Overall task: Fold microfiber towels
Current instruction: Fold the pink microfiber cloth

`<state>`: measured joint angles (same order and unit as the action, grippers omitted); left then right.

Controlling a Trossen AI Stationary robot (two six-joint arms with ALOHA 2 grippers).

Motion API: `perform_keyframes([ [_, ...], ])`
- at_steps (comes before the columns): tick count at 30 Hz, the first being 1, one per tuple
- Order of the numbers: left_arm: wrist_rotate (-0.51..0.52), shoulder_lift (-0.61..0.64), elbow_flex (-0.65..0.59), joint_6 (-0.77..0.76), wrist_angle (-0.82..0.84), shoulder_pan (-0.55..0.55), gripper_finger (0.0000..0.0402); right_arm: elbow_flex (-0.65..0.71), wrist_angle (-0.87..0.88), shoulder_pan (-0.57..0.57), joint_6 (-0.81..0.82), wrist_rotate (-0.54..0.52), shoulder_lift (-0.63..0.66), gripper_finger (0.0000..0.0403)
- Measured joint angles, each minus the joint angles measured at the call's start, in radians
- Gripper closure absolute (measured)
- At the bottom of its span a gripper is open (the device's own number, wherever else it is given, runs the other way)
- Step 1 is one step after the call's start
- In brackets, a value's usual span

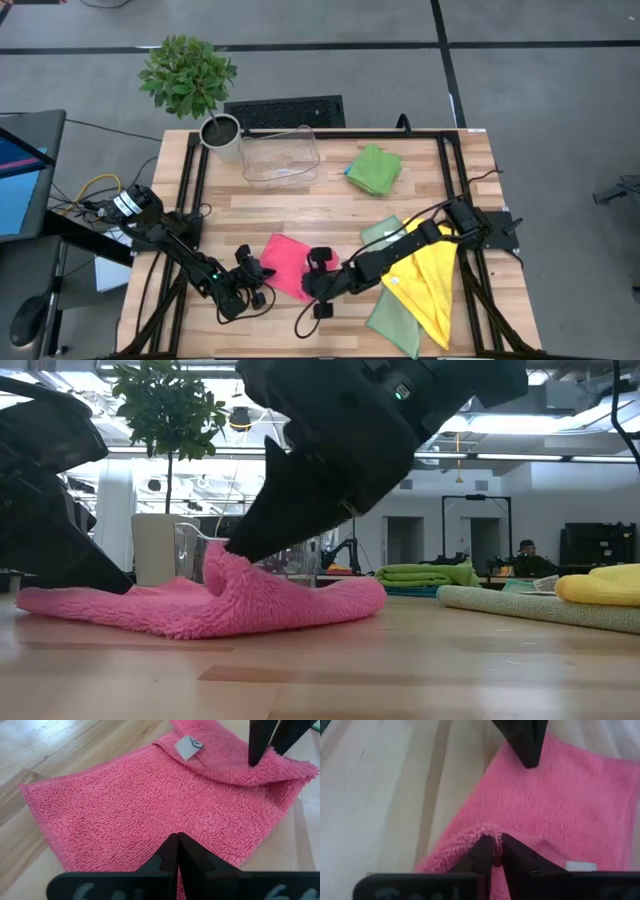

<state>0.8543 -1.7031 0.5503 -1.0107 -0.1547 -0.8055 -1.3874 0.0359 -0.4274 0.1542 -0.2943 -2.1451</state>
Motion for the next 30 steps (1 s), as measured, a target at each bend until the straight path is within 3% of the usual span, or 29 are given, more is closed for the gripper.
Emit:
perform_keyframes([
  [7, 0.0, 0.0, 0.0, 0.0, 0.0, 0.0, 0.0401, -0.017, -0.038, 0.005, -0.028, 0.005, -0.014, 0.0293],
  [19, 0.008, 0.0, 0.0, -0.001, 0.0, 0.0, 0.0401, -0.016, -0.086, 0.028, -0.032, 0.006, 0.003, 0.0178],
  [23, 0.008, 0.0, 0.0, -0.001, 0.0, 0.0, 0.0401, -0.016, -0.092, 0.021, -0.033, 0.0, 0.039, 0.0167],
  [30, 0.025, 0.0, 0.0, 0.001, -0.001, 0.0, 0.0401, -0.016, -0.131, -0.032, -0.018, -0.106, 0.046, 0.018],
])
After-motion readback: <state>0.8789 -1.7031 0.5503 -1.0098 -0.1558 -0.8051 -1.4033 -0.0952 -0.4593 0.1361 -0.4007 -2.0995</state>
